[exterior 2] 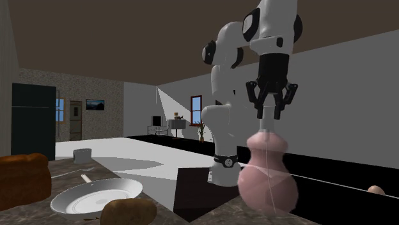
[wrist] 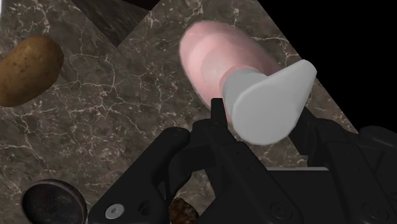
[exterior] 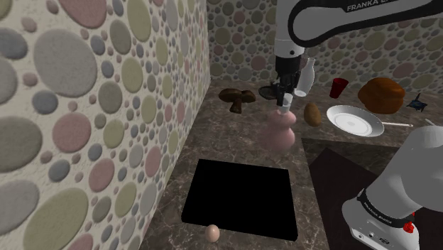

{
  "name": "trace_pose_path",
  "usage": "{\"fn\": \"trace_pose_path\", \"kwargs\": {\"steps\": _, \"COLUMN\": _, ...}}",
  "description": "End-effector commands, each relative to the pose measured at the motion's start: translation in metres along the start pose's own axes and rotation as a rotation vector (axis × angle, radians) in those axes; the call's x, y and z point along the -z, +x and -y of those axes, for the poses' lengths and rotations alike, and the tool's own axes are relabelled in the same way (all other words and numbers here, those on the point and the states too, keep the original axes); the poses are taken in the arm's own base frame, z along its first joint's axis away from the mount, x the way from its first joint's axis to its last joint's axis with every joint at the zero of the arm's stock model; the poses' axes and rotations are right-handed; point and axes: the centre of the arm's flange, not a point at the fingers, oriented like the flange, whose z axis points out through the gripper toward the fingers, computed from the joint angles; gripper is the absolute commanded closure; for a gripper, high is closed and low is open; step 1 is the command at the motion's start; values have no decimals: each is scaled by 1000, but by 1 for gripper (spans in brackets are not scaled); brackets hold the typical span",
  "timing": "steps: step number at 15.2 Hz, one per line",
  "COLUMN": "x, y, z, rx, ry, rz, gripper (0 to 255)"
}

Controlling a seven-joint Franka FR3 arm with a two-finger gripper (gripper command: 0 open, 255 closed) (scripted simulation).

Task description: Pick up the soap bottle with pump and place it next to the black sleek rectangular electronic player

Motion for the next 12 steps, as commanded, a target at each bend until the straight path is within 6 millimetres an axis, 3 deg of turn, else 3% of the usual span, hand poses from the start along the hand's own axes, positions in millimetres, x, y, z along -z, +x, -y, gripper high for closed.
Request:
{"fn": "trace_pose_path", "kwargs": {"steps": 1, "x": -9, "y": 2, "z": -1, "rx": 0, "ry": 0, "rz": -2, "gripper": 255}}
{"fn": "trace_pose_path", "kwargs": {"steps": 7, "x": -41, "y": 6, "z": 1, "rx": 0, "ry": 0, "rz": -2, "gripper": 255}}
{"fn": "trace_pose_path", "kwargs": {"steps": 12, "x": -41, "y": 6, "z": 1, "rx": 0, "ry": 0, "rz": -2, "gripper": 255}}
